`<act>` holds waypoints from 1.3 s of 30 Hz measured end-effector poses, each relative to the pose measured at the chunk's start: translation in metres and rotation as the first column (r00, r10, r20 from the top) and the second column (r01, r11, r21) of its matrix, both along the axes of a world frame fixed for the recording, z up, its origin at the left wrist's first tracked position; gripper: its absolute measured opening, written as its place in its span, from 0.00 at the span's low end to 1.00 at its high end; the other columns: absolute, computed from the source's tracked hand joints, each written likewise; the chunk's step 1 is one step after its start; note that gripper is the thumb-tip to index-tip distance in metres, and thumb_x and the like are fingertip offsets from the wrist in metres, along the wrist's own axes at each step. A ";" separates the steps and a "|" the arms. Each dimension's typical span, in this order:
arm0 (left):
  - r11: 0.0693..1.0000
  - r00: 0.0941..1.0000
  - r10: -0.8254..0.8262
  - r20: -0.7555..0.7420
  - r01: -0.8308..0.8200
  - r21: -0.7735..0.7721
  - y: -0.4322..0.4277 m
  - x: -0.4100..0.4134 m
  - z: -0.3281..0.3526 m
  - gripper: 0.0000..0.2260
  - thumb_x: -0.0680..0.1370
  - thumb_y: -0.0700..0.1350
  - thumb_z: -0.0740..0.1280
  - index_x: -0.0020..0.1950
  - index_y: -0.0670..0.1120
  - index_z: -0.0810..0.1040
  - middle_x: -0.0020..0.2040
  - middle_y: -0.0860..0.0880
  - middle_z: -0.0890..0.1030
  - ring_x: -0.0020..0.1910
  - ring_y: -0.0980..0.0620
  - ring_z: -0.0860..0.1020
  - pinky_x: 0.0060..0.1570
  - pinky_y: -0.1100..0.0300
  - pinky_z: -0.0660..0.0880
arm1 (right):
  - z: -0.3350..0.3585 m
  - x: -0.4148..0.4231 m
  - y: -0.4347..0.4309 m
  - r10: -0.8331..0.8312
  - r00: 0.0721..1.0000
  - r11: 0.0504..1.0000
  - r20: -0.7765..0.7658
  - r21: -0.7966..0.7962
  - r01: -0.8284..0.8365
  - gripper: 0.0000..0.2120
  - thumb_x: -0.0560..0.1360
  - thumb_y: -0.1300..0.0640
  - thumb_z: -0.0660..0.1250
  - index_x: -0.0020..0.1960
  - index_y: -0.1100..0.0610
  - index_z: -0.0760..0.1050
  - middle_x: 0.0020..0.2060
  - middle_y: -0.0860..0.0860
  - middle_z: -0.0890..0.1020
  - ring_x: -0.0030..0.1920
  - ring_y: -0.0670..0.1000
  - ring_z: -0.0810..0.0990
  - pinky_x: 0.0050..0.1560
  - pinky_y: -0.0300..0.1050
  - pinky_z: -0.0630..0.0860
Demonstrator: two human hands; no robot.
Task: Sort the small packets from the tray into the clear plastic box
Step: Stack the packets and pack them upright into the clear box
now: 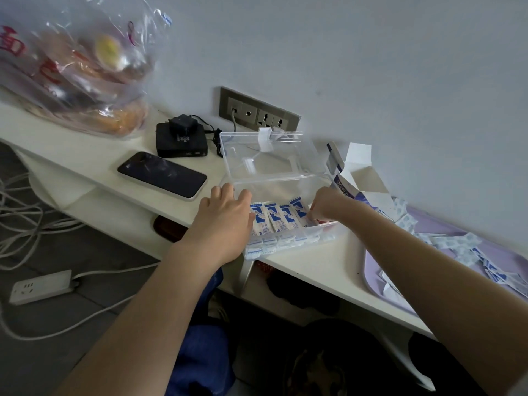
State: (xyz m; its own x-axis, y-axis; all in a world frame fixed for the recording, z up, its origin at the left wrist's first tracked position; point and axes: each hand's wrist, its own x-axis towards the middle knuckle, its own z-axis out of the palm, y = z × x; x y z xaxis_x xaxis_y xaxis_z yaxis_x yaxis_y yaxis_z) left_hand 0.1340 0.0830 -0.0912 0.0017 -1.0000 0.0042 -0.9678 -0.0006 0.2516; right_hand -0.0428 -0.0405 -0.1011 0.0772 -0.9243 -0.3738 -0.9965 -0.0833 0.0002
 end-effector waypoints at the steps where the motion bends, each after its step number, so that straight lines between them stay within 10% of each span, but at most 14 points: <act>1: 1.000 1.000 -0.001 -0.003 0.001 -0.001 0.000 0.000 0.000 0.17 0.82 0.49 0.53 0.70 0.47 0.62 0.68 0.44 0.62 0.67 0.46 0.61 0.64 0.53 0.61 | 0.000 0.000 0.000 0.001 1.000 1.000 -0.003 -0.004 -0.001 0.15 0.75 0.59 0.64 0.34 0.59 0.63 0.31 0.50 0.66 0.30 0.46 0.64 0.28 0.34 0.60; 19: 1.000 1.000 0.006 -0.005 -0.006 -0.017 -0.002 -0.003 -0.002 0.16 0.82 0.47 0.54 0.69 0.47 0.62 0.67 0.43 0.62 0.66 0.46 0.61 0.64 0.54 0.61 | -0.003 -0.006 -0.003 -0.011 0.984 1.000 0.177 -0.005 0.012 0.13 0.76 0.55 0.64 0.54 0.64 0.77 0.49 0.57 0.81 0.49 0.55 0.80 0.45 0.42 0.76; 29: 0.981 0.997 -0.015 0.071 0.029 -0.192 -0.002 -0.036 0.008 0.13 0.81 0.46 0.55 0.65 0.46 0.66 0.62 0.46 0.68 0.60 0.46 0.66 0.58 0.54 0.64 | 0.020 -0.036 0.060 0.279 0.934 0.858 0.225 -0.494 -0.137 0.11 0.80 0.57 0.55 0.53 0.56 0.76 0.47 0.52 0.81 0.44 0.56 0.78 0.37 0.43 0.67; 39: 0.919 0.914 -0.286 0.287 0.346 -0.187 0.005 -0.132 -0.005 0.14 0.71 0.43 0.70 0.55 0.43 0.75 0.54 0.41 0.74 0.52 0.41 0.74 0.50 0.52 0.71 | 0.003 -0.136 0.097 0.392 0.905 0.772 0.167 -0.594 -0.225 0.10 0.78 0.62 0.61 0.57 0.59 0.75 0.54 0.56 0.78 0.55 0.58 0.77 0.45 0.47 0.73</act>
State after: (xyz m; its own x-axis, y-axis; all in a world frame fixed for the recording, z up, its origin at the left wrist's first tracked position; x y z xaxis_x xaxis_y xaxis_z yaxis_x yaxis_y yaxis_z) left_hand 0.0023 0.0881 -0.0958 -0.3458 -0.9186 0.1914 -0.9379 0.3444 -0.0417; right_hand -0.1783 0.0566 -0.0978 0.4134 -0.8704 0.2675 -0.8828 -0.4551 -0.1165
